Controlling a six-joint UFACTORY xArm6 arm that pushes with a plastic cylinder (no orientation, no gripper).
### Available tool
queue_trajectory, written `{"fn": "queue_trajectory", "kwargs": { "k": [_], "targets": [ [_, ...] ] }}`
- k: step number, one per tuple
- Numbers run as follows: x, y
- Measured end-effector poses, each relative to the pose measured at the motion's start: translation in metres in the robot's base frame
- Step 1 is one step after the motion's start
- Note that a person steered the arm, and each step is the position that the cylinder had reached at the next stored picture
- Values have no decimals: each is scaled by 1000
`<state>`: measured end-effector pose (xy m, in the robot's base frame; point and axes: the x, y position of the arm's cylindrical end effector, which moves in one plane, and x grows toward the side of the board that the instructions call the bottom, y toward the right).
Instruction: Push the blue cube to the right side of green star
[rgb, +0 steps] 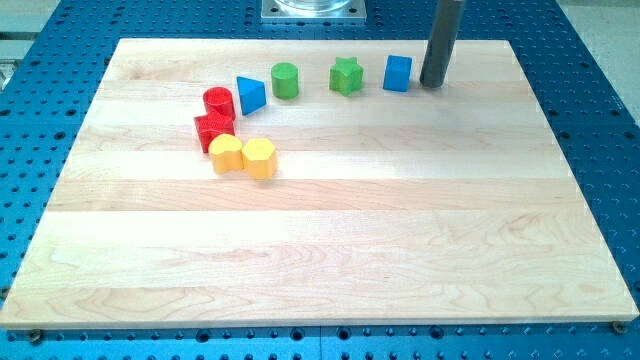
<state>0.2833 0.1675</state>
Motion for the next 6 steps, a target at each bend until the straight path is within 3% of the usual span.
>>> {"fn": "queue_trajectory", "kwargs": {
  "k": [3,6],
  "targets": [
    [-7,22],
    [-14,-40]
  ]
}}
